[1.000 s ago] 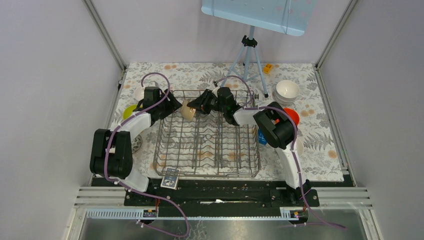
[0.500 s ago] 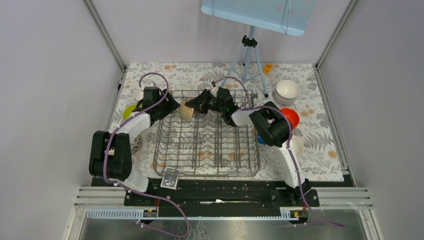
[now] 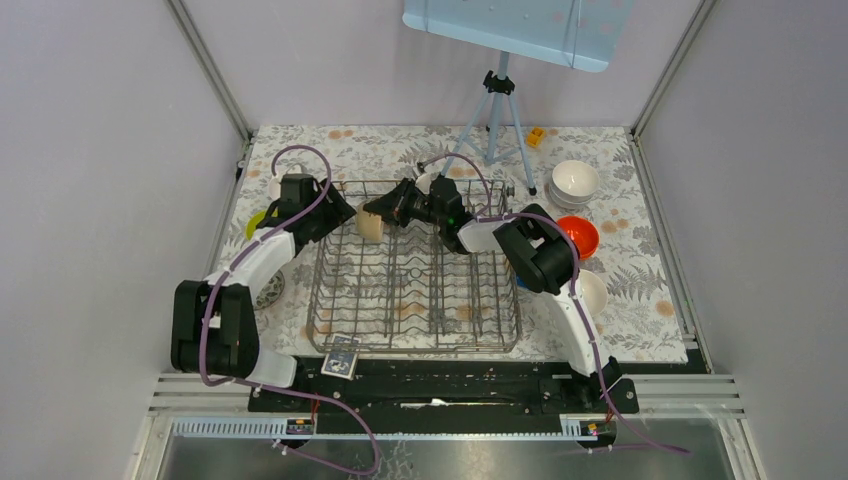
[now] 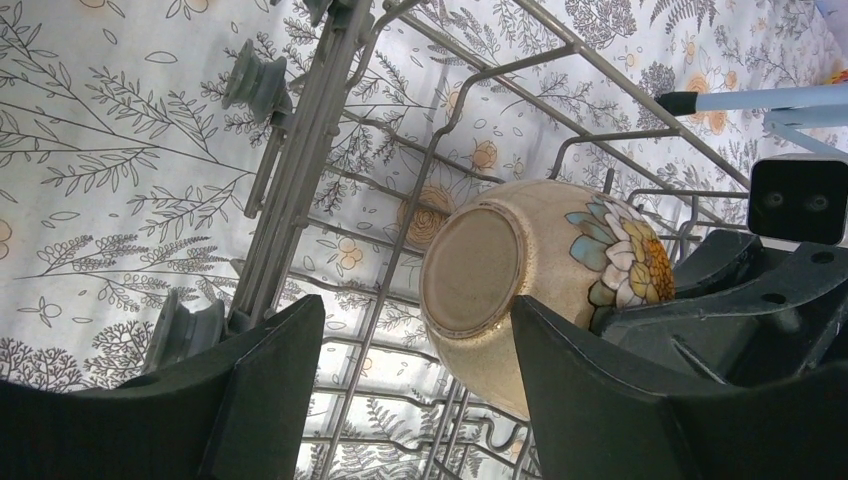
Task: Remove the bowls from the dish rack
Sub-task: Pick up the bowl from the dish rack, then place the bowl with the bowl.
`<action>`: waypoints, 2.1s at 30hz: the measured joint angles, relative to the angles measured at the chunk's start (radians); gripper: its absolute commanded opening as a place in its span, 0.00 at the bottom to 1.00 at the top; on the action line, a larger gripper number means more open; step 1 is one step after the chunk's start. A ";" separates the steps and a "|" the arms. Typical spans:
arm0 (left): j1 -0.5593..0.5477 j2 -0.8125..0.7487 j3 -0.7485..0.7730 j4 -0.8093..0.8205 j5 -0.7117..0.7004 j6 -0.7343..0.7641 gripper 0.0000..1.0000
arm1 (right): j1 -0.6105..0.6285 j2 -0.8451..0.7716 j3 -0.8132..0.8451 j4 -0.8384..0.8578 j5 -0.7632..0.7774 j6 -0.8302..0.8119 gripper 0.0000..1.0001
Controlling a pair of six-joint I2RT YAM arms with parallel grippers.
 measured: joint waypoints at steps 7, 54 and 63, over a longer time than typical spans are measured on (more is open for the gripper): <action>0.004 -0.037 0.000 -0.026 -0.003 -0.002 0.77 | 0.000 0.000 0.000 0.008 -0.005 0.007 0.00; 0.039 -0.508 0.047 -0.165 0.080 -0.131 0.99 | 0.292 -1.113 -0.195 -1.245 0.208 -1.151 0.00; -0.180 -0.518 0.010 -0.101 0.162 -0.070 0.99 | 0.454 -1.331 -0.328 -1.528 0.598 -1.299 0.00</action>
